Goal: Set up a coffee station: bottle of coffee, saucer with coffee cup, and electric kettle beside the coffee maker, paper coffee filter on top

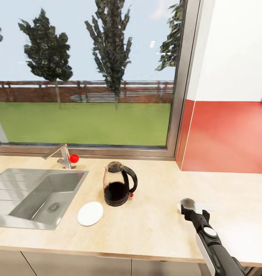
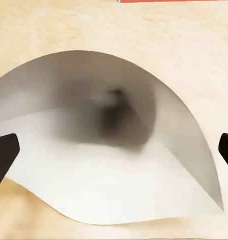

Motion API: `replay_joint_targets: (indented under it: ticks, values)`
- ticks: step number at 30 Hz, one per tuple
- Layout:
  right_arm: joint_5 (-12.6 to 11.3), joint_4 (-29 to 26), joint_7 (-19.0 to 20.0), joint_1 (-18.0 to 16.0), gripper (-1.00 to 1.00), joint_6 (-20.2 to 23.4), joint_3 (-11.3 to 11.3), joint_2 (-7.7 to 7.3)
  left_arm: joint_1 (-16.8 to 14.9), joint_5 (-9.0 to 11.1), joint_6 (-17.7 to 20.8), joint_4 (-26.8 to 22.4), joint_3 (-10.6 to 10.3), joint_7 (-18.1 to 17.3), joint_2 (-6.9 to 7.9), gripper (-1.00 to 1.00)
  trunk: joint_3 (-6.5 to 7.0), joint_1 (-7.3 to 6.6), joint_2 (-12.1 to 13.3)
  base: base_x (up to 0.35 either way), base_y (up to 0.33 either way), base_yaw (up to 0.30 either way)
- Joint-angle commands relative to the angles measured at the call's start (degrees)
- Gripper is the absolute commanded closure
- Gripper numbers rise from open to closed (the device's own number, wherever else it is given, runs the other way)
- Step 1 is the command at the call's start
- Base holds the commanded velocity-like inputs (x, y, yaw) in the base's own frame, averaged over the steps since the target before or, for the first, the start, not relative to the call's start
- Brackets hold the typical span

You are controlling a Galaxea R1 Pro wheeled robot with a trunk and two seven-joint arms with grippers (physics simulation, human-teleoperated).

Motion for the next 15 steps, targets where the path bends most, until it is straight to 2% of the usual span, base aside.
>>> replay_joint_targets:
  ticks: [1, 8, 15]
  values:
    - [-0.44, -0.07, -0.3, -0.02, -1.0, 0.58, -0.25, 0.3, -0.02, -0.02, 0.08, 0.1, 0.01, 0.11, -0.01, -1.0, -0.02, 0.03, -0.04, 0.079, 0.0, 0.0]
    - [-0.41, -0.03, -0.32, -0.03, -1.0, 1.33, -0.78, 1.01, 0.09, -0.02, 0.1, 0.09, 0.01, 0.22, -0.02, -1.0, -0.02, 0.03, -0.04, 0.182, -0.036, 0.0]
    - [-0.41, 0.06, -0.32, 0.0, -1.0, 1.32, -0.86, 1.1, 0.1, -0.02, 0.11, 0.11, 0.01, 0.26, -0.03, -1.0, -0.02, 0.03, -0.04, 0.044, -0.014, 0.0]
